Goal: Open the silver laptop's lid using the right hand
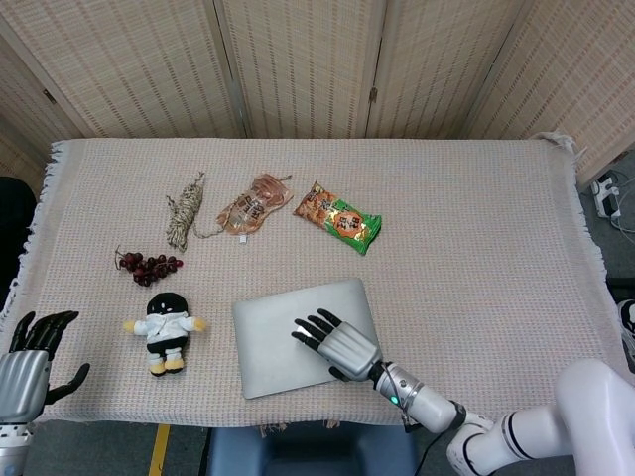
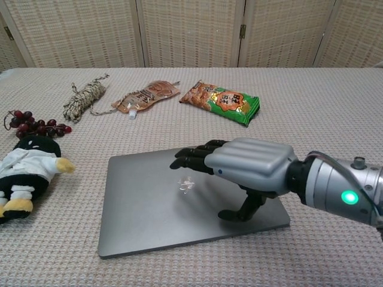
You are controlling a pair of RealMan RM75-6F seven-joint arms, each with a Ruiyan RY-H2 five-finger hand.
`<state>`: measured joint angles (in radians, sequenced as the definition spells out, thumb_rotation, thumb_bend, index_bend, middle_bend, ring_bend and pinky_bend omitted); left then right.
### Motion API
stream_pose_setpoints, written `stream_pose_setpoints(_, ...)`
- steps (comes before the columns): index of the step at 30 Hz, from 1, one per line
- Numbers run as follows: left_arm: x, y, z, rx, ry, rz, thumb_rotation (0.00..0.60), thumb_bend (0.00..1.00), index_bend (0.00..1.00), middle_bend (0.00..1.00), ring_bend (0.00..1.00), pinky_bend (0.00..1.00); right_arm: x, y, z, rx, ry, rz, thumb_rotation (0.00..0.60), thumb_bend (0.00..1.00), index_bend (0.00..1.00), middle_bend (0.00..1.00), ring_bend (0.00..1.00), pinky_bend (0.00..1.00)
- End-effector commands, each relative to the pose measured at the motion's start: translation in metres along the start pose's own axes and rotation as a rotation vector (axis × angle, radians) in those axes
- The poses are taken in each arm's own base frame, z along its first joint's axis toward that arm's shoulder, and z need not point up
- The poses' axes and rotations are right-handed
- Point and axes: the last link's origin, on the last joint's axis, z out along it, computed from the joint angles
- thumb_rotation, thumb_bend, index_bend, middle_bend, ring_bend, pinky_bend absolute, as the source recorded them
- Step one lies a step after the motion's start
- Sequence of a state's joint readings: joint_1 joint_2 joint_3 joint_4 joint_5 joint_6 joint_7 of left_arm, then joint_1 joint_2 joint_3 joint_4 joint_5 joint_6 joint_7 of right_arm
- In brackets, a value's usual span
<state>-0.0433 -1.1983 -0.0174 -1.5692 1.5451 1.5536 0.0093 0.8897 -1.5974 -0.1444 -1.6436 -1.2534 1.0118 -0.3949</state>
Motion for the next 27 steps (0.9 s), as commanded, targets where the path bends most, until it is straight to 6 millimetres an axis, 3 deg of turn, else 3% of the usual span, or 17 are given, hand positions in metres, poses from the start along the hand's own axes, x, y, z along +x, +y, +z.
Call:
stream_pose_setpoints(1, 0.000, 0.000, -0.001, -0.001, 0.000, -0.001, 0.600, 0.34, 0.18, 0.19, 0.16, 0.00, -0.006, -0.005, 0.003, 0.018, -0.003, 0.007, 0.600, 0.38, 0.00, 0.00, 0.00, 0.00)
stream_pose_setpoints(14, 0.001, 0.001, -0.003, 0.002, 0.001, 0.001, 0.600, 0.34, 0.18, 0.19, 0.16, 0.00, -0.014, -0.015, -0.001, 0.097, -0.012, -0.059, 0.600, 0.38, 0.00, 0.00, 0.00, 0.00)
stream_pose_setpoints(27, 0.001, 0.001, -0.004, 0.002, 0.002, -0.001, 0.600, 0.34, 0.18, 0.19, 0.16, 0.00, -0.025, -0.022, 0.011, 0.116, -0.026, -0.096, 0.600, 0.38, 0.00, 0.00, 0.00, 0.00)
